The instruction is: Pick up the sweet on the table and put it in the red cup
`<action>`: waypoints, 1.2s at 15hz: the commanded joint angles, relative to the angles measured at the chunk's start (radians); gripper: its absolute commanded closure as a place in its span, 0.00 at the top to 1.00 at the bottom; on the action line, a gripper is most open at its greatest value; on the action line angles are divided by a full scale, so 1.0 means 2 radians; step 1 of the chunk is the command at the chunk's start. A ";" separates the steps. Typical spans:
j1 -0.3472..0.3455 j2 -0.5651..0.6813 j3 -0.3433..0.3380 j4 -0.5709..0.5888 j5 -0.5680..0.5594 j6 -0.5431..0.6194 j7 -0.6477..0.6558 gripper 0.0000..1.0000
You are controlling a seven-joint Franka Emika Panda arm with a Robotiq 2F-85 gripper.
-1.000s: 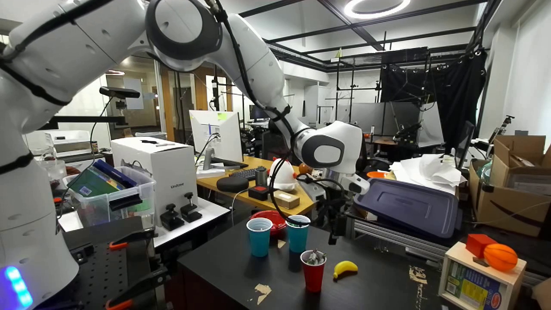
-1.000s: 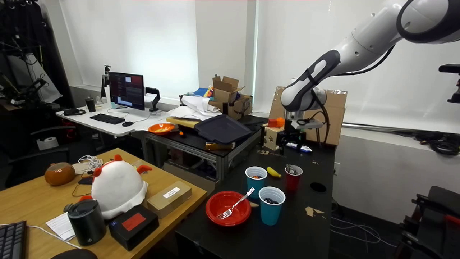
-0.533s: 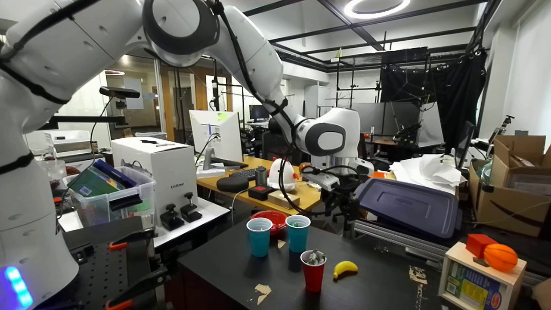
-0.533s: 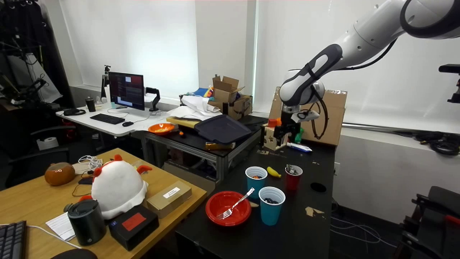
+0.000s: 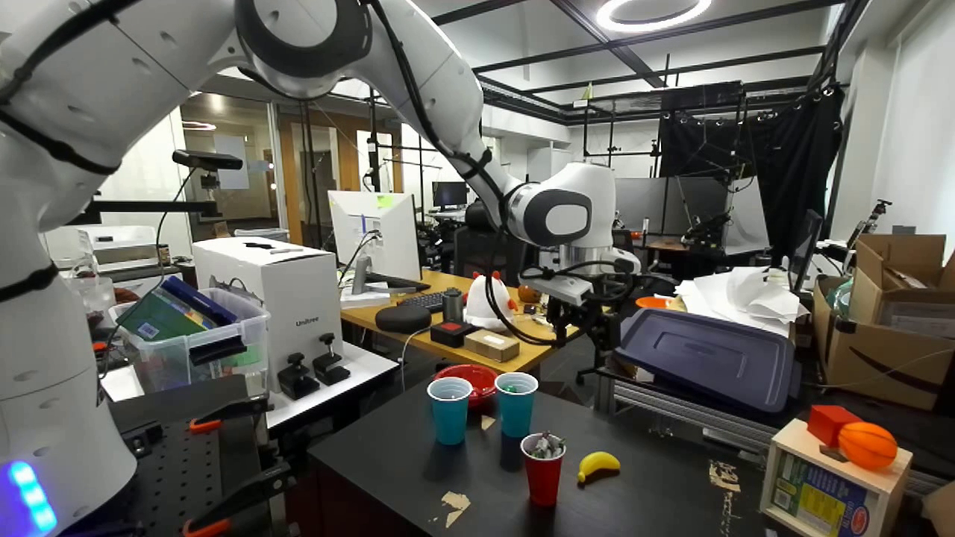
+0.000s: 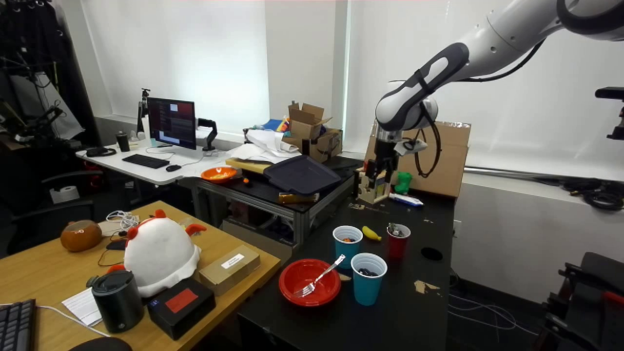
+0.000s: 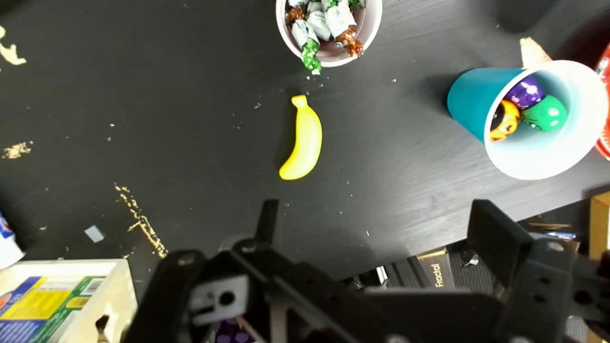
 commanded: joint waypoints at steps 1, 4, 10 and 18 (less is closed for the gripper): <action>0.003 -0.091 0.004 -0.077 -0.003 -0.034 0.000 1.00; 0.006 -0.155 0.005 -0.123 0.003 -0.085 -0.002 1.00; 0.013 -0.266 0.009 -0.201 0.035 -0.178 -0.005 1.00; 0.035 -0.405 0.001 -0.311 0.040 -0.198 -0.026 1.00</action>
